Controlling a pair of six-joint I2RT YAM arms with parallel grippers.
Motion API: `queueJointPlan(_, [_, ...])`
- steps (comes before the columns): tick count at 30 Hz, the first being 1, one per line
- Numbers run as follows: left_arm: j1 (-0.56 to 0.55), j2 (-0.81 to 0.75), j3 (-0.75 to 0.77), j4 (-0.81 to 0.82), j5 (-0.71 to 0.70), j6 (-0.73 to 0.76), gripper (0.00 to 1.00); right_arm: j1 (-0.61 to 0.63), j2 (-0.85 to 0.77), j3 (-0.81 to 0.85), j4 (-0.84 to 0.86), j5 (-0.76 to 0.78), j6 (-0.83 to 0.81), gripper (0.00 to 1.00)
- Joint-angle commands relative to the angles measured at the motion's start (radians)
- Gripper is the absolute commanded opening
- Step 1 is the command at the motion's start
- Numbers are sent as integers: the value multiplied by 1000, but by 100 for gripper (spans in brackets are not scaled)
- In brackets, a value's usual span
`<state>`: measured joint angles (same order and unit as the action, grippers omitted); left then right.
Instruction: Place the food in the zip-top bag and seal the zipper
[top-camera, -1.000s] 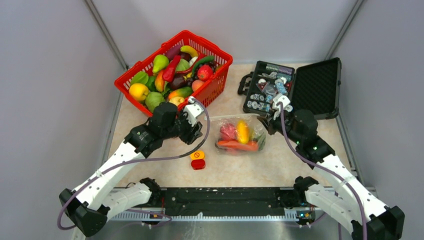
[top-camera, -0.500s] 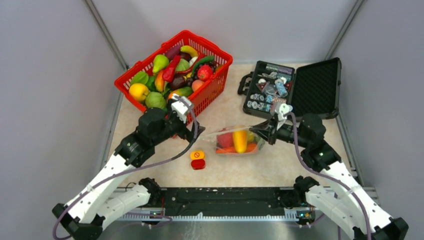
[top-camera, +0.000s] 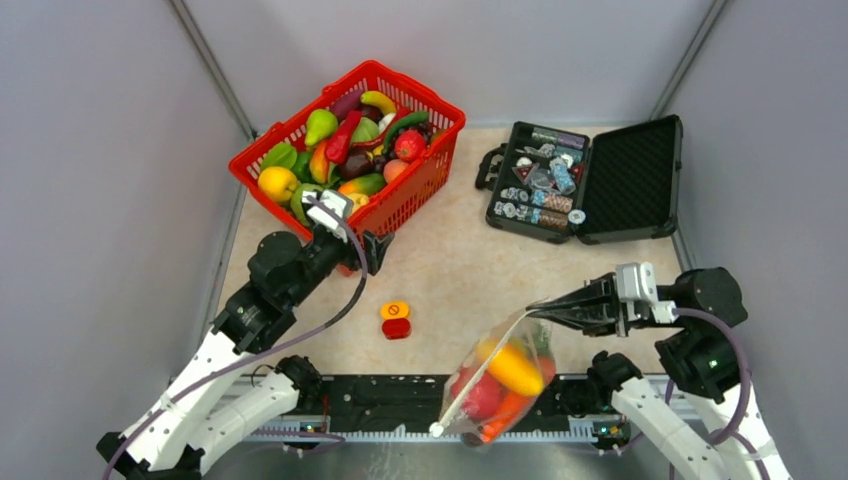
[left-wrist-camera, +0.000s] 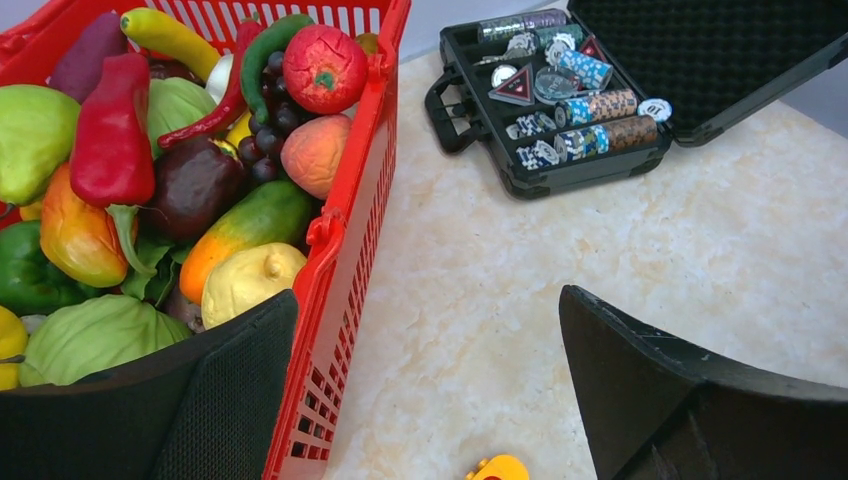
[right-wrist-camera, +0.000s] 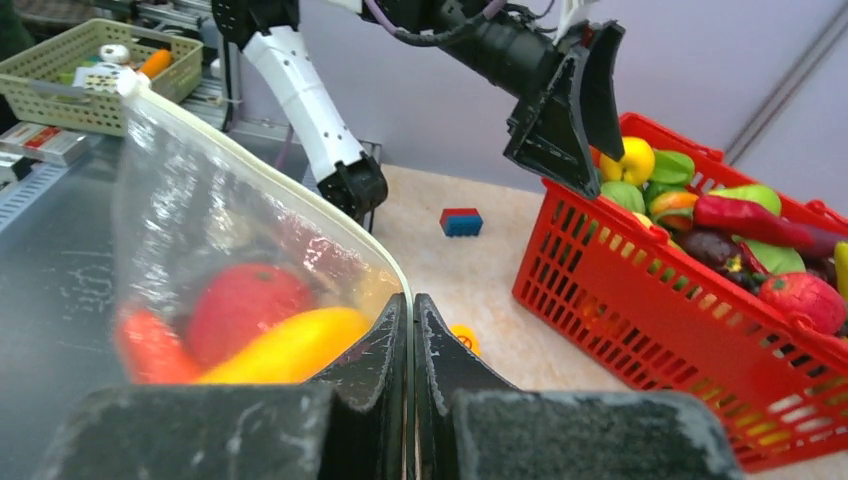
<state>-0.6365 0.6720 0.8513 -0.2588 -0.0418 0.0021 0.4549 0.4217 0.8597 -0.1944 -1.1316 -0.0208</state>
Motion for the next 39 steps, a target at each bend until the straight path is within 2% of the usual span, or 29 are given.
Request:
queueJointPlan(1, [2, 16, 5, 34, 18, -13, 99, -5, 37, 4, -104, 194, -4, 0])
queueJointPlan(4, [3, 26, 13, 30, 31, -17, 99, -5, 169, -47, -146, 519, 27, 0])
queueJointPlan(7, [3, 31, 14, 29, 37, -23, 99, -6, 351, -100, -128, 715, 82, 0])
queueJointPlan(11, [3, 34, 14, 20, 67, -29, 99, -6, 567, -105, -65, 666, 74, 0])
queueJointPlan(16, [3, 29, 10, 19, 61, -34, 99, -7, 608, -143, 103, 656, 117, 0])
queueJointPlan(19, [2, 34, 9, 27, 60, -34, 99, -6, 591, -164, 177, 764, 132, 0])
queueJointPlan(24, [3, 40, 13, 38, 56, -36, 99, -7, 594, -140, 224, 1026, 191, 0])
queueJointPlan(25, [3, 42, 14, 39, 57, -37, 99, -7, 600, -143, 238, 1047, 191, 6])
queueJointPlan(26, [2, 44, 16, 37, 58, -37, 99, -7, 611, -146, 246, 1058, 190, 24])
queueJointPlan(27, [3, 45, 18, 33, 60, -37, 99, -6, 622, -146, 243, 1059, 184, 33])
queueJointPlan(29, [3, 45, 21, 25, 58, -39, 99, -7, 640, -119, 202, 1062, 168, 40])
queueJointPlan(32, [3, 41, 23, 14, 51, -45, 99, -7, 618, -93, 122, 1176, 186, 52])
queueJointPlan(36, [3, 33, 16, 19, -28, -56, 99, -9, 522, -113, 124, 1322, 236, 69])
queueJointPlan(39, [3, 35, 17, 22, -73, -67, 99, -23, 433, -147, 145, 1375, 276, 81])
